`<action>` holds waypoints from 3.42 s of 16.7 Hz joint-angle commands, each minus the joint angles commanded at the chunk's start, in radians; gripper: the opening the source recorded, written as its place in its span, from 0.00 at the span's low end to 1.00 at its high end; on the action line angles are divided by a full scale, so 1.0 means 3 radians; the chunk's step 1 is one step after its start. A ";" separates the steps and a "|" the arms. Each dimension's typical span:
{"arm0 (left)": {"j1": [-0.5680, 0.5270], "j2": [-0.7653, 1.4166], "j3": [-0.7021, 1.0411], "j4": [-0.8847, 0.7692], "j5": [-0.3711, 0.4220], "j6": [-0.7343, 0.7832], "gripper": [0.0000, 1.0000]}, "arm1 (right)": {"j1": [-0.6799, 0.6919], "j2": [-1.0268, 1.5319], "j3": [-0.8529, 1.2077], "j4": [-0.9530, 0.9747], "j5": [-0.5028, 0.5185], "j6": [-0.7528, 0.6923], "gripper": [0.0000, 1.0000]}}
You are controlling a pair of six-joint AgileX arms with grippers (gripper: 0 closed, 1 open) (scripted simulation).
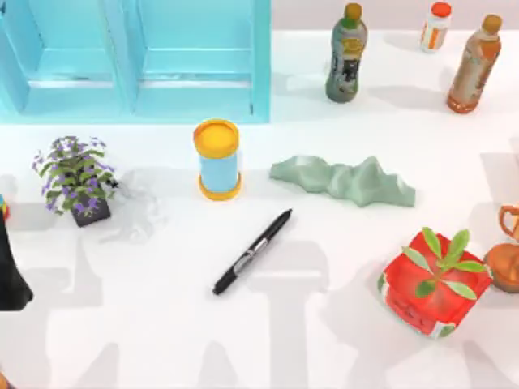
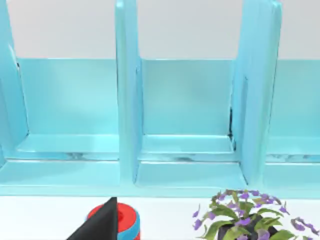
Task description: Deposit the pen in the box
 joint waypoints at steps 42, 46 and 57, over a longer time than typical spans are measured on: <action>0.0000 0.0000 0.0000 0.0000 0.0000 0.0000 1.00 | 0.2491 0.7714 0.6773 -0.4021 -0.0015 0.4788 1.00; 0.0000 0.0000 0.0000 0.0000 0.0000 0.0000 1.00 | 0.2617 0.7797 0.6498 -0.3668 -0.0012 0.4890 1.00; 0.0000 0.0000 0.0000 0.0000 0.0000 0.0000 1.00 | 0.2511 0.8135 0.6188 -0.3018 -0.0010 0.4802 0.92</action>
